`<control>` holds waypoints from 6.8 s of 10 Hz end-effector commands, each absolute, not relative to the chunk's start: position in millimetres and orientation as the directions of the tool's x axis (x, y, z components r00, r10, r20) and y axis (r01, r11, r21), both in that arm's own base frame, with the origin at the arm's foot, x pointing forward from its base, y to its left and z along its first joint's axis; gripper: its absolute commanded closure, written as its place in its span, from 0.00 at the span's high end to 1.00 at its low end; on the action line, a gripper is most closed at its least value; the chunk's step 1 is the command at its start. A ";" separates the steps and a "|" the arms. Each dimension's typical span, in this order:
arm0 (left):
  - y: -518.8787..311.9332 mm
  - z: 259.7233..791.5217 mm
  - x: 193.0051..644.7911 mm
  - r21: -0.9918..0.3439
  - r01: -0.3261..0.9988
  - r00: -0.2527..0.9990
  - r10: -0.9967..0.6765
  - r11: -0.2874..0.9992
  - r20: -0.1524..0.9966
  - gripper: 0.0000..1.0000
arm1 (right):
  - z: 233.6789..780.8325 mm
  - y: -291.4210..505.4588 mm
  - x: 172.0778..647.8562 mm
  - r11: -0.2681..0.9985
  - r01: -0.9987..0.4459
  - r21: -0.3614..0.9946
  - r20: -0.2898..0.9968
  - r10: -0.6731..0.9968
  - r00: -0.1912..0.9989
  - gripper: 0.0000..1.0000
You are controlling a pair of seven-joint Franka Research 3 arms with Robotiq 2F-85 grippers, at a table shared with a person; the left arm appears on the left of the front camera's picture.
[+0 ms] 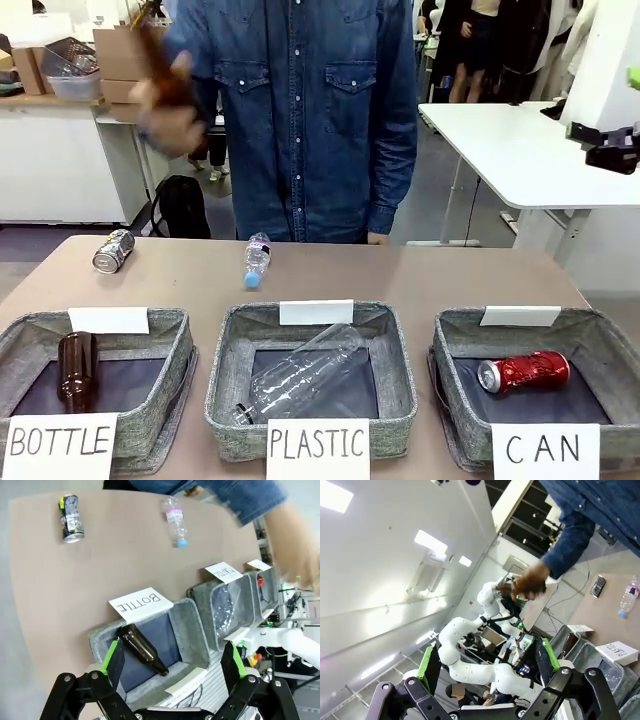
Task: Sort the can waste into the basket.
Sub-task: Pick up the can waste from the table and place it in the right Fabric basket.
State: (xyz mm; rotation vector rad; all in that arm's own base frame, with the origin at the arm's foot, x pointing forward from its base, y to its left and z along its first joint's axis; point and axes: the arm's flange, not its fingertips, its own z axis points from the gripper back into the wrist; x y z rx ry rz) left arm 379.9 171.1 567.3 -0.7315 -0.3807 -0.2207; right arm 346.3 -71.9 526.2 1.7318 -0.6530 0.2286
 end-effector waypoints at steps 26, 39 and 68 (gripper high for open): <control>92.2 451.2 565.4 -0.088 0.199 0.853 -0.128 0.976 0.507 1.00 | 527.6 -74.2 345.8 -0.127 -0.548 0.827 0.497 -0.291 0.818 1.00; 77.0 343.2 679.5 -0.119 0.189 0.973 -0.170 0.975 0.155 1.00 | 527.6 -74.2 345.8 -0.127 -0.548 0.827 0.497 -0.291 0.818 1.00; -12.2 478.4 349.8 -0.057 0.987 0.156 -0.773 0.153 0.615 0.00 | 527.6 -74.2 345.8 -0.127 -0.548 0.827 0.497 -0.291 0.818 1.00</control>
